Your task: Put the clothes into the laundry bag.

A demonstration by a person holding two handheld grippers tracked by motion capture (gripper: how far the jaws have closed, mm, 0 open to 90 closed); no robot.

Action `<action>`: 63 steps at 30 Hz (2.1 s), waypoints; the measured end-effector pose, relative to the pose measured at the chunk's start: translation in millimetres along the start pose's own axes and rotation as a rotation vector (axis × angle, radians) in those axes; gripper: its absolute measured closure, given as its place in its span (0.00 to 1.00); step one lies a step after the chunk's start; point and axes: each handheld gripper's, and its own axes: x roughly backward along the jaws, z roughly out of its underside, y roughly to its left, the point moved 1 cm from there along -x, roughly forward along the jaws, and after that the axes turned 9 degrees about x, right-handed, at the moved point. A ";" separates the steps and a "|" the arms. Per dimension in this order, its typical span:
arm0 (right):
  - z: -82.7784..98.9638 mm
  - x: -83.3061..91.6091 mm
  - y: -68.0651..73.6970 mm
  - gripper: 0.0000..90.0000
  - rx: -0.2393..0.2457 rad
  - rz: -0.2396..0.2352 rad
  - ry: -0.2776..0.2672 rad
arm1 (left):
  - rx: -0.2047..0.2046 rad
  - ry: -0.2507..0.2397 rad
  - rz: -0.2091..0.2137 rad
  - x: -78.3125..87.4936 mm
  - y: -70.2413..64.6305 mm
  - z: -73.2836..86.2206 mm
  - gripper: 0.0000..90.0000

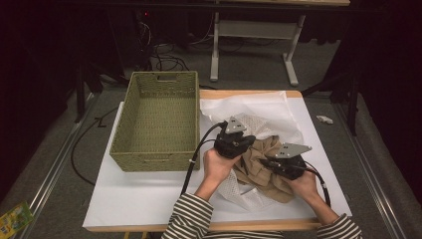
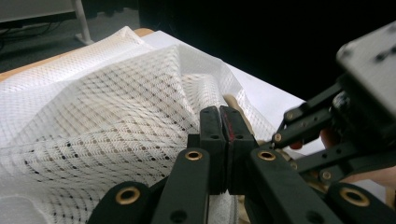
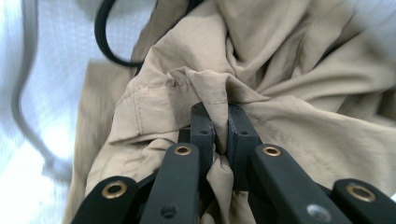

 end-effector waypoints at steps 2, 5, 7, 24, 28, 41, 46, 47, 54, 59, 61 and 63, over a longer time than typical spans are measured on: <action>-8.6 2.1 -1.9 0.94 0.005 0.029 -0.019 | -0.002 -0.006 0.008 1.7 -1.5 -0.4 0.99; -18.9 0.1 -8.0 0.94 -0.009 0.063 -0.031 | -0.008 -0.012 0.016 5.0 -4.0 -1.0 0.99; -22.8 -5.1 -13.5 0.94 -0.023 0.090 -0.030 | -0.010 -0.016 0.021 6.4 -4.9 -1.1 0.99; -6.9 -3.0 -34.6 0.58 -0.121 0.124 -0.018 | 0.000 -0.013 -0.001 5.8 1.9 1.3 0.99; 0.0 27.0 -25.9 0.50 -0.109 0.092 -0.045 | 0.003 -0.013 -0.005 5.6 2.8 1.5 0.99; 30.4 8.5 -12.1 0.61 -0.103 0.024 0.093 | -0.003 -0.003 -0.007 3.1 1.1 2.9 0.99; 18.9 -0.6 -10.4 0.96 -0.041 0.032 0.085 | -0.005 0.004 -0.002 1.2 0.1 3.5 0.99; 15.8 -0.5 -10.0 0.98 -0.027 0.040 0.070 | -0.005 0.004 -0.001 1.0 -0.1 3.5 0.99; -8.1 5.4 -5.7 0.98 -0.001 0.042 -0.009 | -0.005 0.003 0.003 0.2 -1.0 3.3 0.99; -22.4 -2.2 -5.6 0.98 0.010 0.057 -0.034 | -0.005 -0.002 0.014 2.6 -2.8 2.8 0.99; -24.7 -8.8 -8.4 0.98 0.009 0.071 -0.038 | -0.009 -0.004 0.018 3.9 -3.8 2.8 0.99; -25.2 -17.2 -12.7 0.98 0.004 0.100 -0.017 | -0.008 -0.009 0.023 4.8 -3.7 3.1 0.99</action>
